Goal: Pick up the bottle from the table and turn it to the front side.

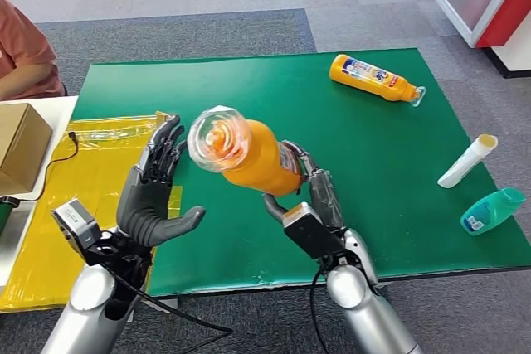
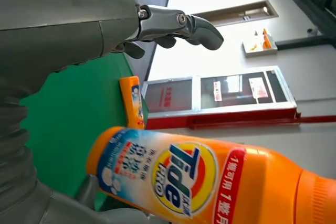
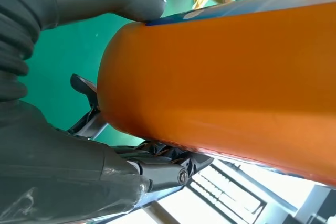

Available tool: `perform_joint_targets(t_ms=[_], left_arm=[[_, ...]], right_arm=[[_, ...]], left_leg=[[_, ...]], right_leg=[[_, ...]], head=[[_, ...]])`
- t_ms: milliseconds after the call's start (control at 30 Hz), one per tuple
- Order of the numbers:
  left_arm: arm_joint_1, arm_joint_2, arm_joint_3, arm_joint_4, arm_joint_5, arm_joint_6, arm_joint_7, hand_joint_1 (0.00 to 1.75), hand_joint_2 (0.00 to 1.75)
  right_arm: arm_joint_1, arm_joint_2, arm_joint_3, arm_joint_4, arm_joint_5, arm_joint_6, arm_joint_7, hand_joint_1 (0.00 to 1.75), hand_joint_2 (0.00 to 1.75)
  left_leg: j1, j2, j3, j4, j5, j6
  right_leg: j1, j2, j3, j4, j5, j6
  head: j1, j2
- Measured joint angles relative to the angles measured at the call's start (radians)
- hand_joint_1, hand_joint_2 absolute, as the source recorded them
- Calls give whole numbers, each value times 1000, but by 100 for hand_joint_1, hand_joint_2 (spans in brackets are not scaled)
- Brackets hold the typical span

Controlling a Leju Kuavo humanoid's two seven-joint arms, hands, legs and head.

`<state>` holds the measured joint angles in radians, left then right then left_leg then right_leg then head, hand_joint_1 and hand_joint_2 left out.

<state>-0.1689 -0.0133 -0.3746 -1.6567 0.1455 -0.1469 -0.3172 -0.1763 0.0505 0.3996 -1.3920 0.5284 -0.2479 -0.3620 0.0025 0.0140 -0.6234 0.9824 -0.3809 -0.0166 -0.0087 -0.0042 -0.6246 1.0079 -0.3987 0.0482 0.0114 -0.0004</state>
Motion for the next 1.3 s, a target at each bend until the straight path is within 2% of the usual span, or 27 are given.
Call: perform_joint_targets(t_ms=[400, 800, 933, 1300], left_arm=[[-71, -5, -66, 6, 11, -29, 24, 0, 175], [-110, -11, -98, 24, 12, -30, 35, 0, 175], [-119, -11, -99, 28, 5, -26, 36, 175, 175], [-127, -10, -101, 29, -20, -12, 35, 175, 175]], right_arm=[[-15, 26, 93, 19, 48, -6, 14, 175, 175], [-45, 41, 158, 47, 64, 8, 35, 175, 175], [-53, 41, 169, 53, 64, 11, 43, 175, 175], [-65, 41, 173, 68, 58, 8, 52, 175, 175]], left_leg=[[0, 0, 0, 0, 0, 0], [0, 0, 0, 0, 0, 0], [0, 0, 0, 0, 0, 0], [0, 0, 0, 0, 0, 0]], right_leg=[[0, 0, 0, 0, 0, 0], [0, 0, 0, 0, 0, 0], [0, 0, 0, 0, 0, 0], [0, 0, 0, 0, 0, 0]], head=[[0, 0], [0, 0], [0, 0], [0, 0]])
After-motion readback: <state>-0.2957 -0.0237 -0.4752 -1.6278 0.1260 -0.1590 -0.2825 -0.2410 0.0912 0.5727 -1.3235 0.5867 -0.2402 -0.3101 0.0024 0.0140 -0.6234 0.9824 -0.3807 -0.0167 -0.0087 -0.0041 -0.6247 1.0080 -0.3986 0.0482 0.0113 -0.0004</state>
